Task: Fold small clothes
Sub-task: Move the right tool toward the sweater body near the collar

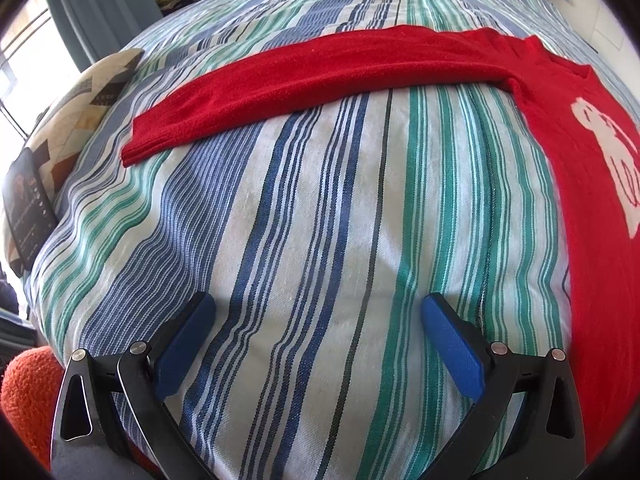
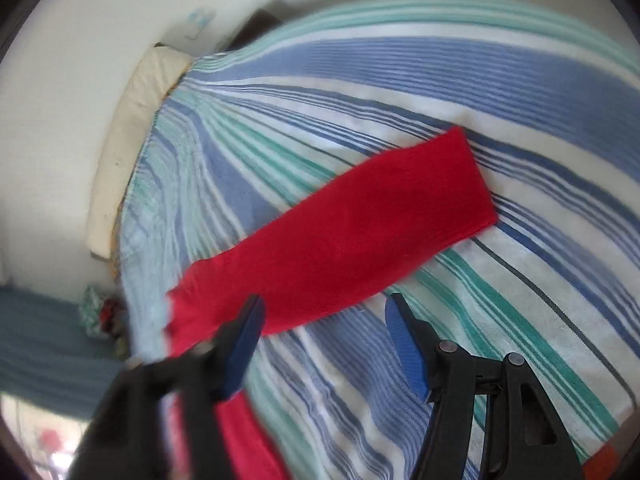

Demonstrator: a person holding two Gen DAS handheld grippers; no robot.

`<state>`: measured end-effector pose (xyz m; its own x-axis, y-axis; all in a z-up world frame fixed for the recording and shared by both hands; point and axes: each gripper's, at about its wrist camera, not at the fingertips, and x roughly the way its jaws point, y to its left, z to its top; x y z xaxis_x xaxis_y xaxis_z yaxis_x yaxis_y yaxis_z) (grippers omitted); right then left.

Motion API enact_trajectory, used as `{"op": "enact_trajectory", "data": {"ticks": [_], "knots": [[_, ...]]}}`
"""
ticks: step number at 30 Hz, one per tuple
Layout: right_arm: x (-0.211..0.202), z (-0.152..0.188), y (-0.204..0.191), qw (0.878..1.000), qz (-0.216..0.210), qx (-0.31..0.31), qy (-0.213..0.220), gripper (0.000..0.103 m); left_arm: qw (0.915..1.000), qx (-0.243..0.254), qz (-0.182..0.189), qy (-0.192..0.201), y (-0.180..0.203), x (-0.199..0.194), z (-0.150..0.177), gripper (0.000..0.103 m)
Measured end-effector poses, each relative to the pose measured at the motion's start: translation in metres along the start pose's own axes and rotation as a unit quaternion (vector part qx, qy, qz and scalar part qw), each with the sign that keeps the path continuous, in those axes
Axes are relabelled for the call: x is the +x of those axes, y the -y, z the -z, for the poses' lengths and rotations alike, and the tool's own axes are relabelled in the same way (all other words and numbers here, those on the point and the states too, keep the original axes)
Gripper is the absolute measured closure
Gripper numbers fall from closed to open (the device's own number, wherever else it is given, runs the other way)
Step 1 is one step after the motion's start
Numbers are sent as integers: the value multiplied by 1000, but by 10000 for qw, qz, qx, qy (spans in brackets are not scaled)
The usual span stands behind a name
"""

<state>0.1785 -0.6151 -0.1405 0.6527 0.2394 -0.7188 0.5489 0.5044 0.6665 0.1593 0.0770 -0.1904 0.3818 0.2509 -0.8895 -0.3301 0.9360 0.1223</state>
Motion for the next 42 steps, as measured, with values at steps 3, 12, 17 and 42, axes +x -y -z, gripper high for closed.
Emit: {"op": "enact_trajectory", "data": {"ticks": [3, 12, 17, 42], "knots": [[20, -7, 31, 9957, 66, 921, 84, 43, 10000, -5, 2, 22, 0, -1, 1, 0], [15, -34, 17, 9890, 898, 263, 1148, 99, 10000, 5, -31, 85, 2, -3, 4, 0], [-15, -27, -117, 9760, 388, -1482, 1547, 99, 10000, -19, -51, 75, 4, -1, 2, 0], [124, 84, -286, 9293, -1304, -3191, -1325, 20, 9999, 7, -37, 109, 3, 3, -1, 0]]}}
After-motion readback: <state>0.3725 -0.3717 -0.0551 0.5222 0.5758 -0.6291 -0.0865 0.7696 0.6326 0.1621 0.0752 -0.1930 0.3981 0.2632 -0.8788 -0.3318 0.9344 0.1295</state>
